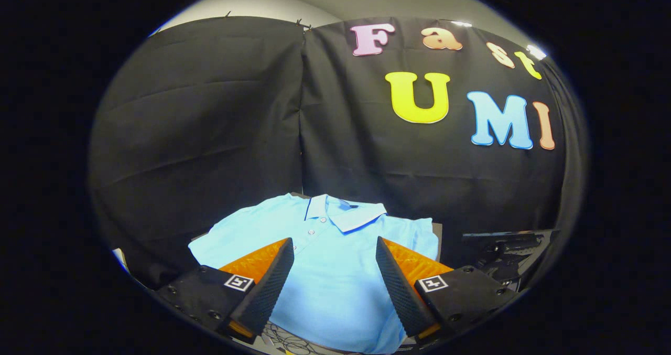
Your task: Put the clothes into the washing machine and then close the washing machine lid.
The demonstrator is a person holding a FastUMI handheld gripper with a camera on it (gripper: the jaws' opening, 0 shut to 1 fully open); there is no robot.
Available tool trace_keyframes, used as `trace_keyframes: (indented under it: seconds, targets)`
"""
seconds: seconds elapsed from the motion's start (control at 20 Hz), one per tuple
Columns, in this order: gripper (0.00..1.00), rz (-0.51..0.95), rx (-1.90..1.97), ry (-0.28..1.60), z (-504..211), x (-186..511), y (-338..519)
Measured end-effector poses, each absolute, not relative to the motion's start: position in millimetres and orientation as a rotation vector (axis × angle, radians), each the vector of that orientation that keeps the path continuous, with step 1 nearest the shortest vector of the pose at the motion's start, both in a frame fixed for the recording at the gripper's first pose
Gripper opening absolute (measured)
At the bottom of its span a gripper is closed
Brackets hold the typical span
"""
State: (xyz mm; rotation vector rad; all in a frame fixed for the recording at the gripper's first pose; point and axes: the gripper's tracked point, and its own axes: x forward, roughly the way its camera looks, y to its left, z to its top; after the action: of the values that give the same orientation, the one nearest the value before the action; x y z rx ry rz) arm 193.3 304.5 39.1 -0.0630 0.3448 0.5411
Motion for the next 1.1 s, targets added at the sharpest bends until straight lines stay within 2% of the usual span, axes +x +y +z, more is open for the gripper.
trace_keyframes:
  seconds: [0.9,1.1]
  targets:
    - [0.98,0.623,-0.121,0.672,-14,227,379]
    - [0.97,0.622,-0.152,0.691,-22,230,382]
